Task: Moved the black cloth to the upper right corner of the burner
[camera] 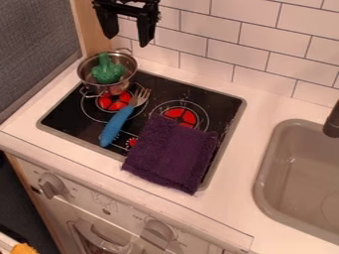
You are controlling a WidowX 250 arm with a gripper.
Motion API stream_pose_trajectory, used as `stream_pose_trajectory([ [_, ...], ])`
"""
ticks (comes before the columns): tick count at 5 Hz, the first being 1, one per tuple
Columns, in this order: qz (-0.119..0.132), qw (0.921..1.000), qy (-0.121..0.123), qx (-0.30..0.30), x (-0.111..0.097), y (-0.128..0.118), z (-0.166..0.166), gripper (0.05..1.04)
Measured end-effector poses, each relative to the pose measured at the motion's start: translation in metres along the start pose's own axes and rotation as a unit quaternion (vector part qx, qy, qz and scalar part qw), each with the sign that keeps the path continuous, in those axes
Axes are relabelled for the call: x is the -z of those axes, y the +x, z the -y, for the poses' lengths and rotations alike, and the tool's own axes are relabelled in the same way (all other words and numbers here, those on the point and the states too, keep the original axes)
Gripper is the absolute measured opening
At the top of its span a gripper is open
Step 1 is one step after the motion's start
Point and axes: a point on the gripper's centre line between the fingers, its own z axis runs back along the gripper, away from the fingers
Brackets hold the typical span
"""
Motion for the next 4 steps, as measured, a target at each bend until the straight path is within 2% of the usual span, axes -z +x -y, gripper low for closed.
stream_pose_trajectory([
  [1,-0.018,0.9998,-0.004,-0.004,0.013,-0.006,0.001,1.0],
  [2,-0.043,0.9986,-0.014,0.027,0.034,-0.035,0.035,1.0],
  [3,-0.041,0.9967,-0.018,0.067,0.036,-0.062,0.065,1.0],
  [4,-0.045,0.9956,-0.019,0.081,0.048,-0.086,0.086,1.0],
])
